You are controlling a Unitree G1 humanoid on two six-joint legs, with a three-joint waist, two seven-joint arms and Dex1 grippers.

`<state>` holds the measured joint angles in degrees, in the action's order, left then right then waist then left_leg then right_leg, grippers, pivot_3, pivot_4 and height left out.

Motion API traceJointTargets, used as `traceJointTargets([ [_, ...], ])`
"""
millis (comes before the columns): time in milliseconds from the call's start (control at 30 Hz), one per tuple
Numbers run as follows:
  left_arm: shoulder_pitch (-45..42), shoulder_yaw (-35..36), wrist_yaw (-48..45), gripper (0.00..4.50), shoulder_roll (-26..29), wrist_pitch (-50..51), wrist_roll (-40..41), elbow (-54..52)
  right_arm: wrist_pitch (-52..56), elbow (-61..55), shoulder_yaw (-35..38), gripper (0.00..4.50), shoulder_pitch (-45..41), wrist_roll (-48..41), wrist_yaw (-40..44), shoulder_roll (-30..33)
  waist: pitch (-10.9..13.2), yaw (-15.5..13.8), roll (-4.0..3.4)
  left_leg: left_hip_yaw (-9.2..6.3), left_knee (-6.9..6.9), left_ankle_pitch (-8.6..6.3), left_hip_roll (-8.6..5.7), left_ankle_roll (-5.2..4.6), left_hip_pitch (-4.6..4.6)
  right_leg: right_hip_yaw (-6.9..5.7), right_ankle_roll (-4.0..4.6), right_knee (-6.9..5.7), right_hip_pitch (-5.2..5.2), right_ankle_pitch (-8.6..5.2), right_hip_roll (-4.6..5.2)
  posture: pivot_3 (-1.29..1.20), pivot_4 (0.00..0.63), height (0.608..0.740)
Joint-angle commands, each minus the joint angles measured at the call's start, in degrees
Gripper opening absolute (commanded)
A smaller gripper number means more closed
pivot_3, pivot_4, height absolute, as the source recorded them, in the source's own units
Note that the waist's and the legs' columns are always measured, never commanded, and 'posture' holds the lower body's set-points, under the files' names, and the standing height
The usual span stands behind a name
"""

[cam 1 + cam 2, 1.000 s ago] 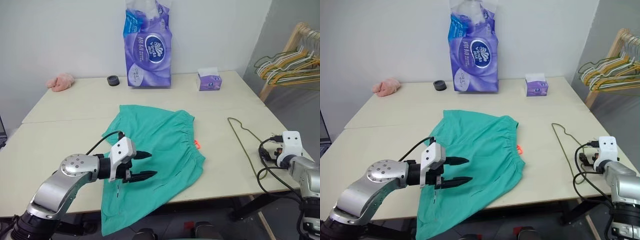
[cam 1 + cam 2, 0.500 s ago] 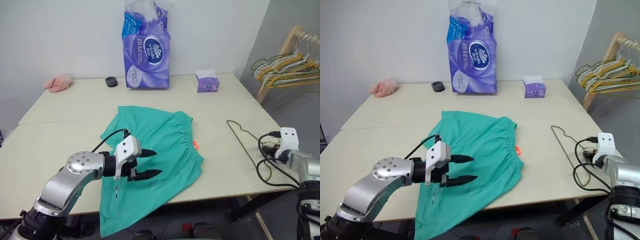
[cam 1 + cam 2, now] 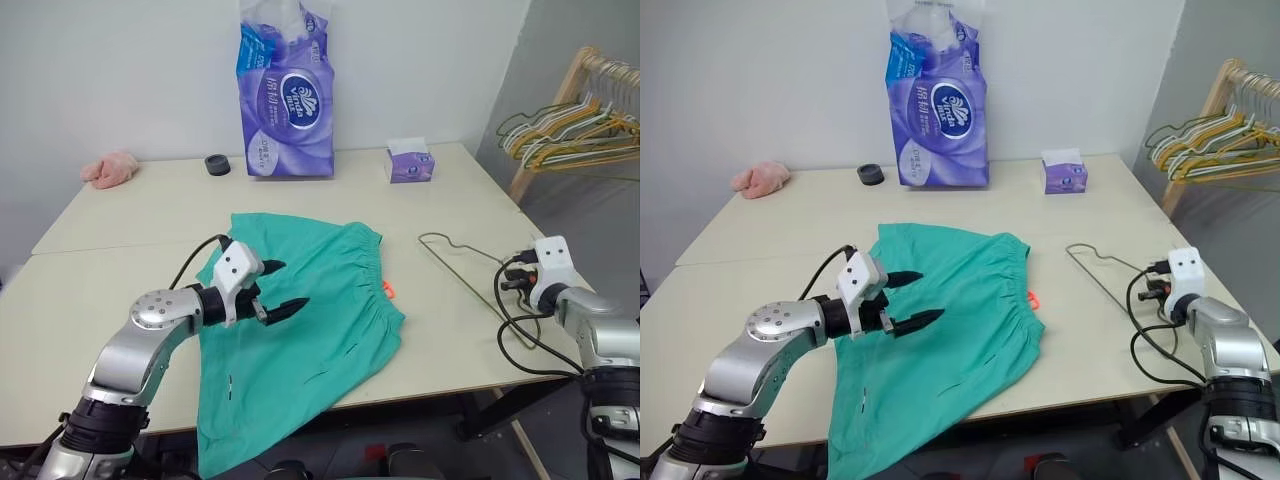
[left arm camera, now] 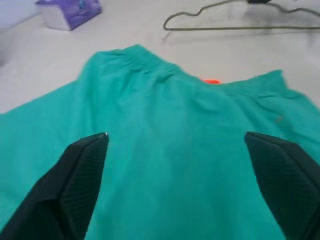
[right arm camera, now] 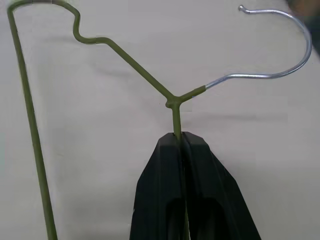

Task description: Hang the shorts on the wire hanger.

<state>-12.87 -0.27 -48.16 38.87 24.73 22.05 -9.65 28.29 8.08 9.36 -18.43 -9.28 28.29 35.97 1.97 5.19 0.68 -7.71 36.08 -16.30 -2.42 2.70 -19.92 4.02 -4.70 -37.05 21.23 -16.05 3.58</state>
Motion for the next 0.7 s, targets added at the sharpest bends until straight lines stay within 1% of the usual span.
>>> traceJointTargets([
  [33,-3.71,4.42,0.44,4.47,-0.27,0.81,2.11,3.4,-13.41,-6.88,-3.27,0.0,0.14,5.31,1.5,2.64,0.0,-0.05,0.0,-0.01,0.01,0.0,-0.01,0.01,-0.01,-0.01,0.0,0.0,0.01,0.0,0.0,-0.1,0.01,0.74],
  [167,-6.95,6.0,0.02,4.47,-0.16,3.55,3.63,6.65,-24.65,-8.38,-7.23,0.0,-0.78,10.39,2.54,4.25,0.01,-0.11,0.01,-0.04,0.03,-0.01,-0.02,0.02,0.0,-0.04,-0.01,0.01,-0.03,0.0,0.0,-0.11,0.012,0.74],
  [267,-7.54,5.07,-4.62,4.47,1.85,8.39,6.64,5.39,-35.5,-9.82,-11.69,0.0,-2.49,15.2,4.65,6.26,0.02,0.03,-0.01,0.0,0.05,-0.01,-0.04,0.04,0.0,0.0,-0.01,0.0,-0.01,0.0,0.04,-0.11,0.013,0.74],
  [367,-7.07,2.82,-9.1,4.47,4.36,12.69,8.36,3.32,-44.02,-10.69,-15.08,0.0,-4.92,18.12,6.0,6.76,0.07,0.52,-0.03,-0.05,0.02,-0.02,-0.02,0.05,0.0,-0.03,-0.01,-0.01,0.02,0.0,0.01,-0.11,0.014,0.74],
  [467,-7.48,1.33,-11.08,4.47,5.54,16.04,9.06,2.91,-48.88,-10.78,-17.59,0.0,-7.44,19.4,6.77,5.46,0.07,0.94,-0.04,-0.08,-0.01,-0.01,0.0,0.05,0.0,-0.05,0.0,-0.01,0.01,0.0,-0.01,-0.12,0.015,0.74],
  [567,-8.36,-1.02,-11.86,4.47,5.92,17.68,7.94,3.2,-54.39,-10.42,-21.09,0.0,-10.55,21.01,8.15,3.97,0.08,1.09,-0.03,-0.11,0.0,-0.01,0.0,0.05,0.0,-0.06,0.0,0.0,0.01,0.0,-0.01,-0.12,0.014,0.74],
  [700,-8.84,-3.28,-11.52,4.47,4.89,17.1,6.38,2.87,-57.02,-10.17,-23.64,0.0,-12.9,21.05,9.49,1.55,0.09,1.15,-0.03,-0.16,0.01,0.0,0.0,0.07,0.0,-0.08,0.0,-0.01,0.01,0.0,-0.01,-0.12,0.013,0.74],
])
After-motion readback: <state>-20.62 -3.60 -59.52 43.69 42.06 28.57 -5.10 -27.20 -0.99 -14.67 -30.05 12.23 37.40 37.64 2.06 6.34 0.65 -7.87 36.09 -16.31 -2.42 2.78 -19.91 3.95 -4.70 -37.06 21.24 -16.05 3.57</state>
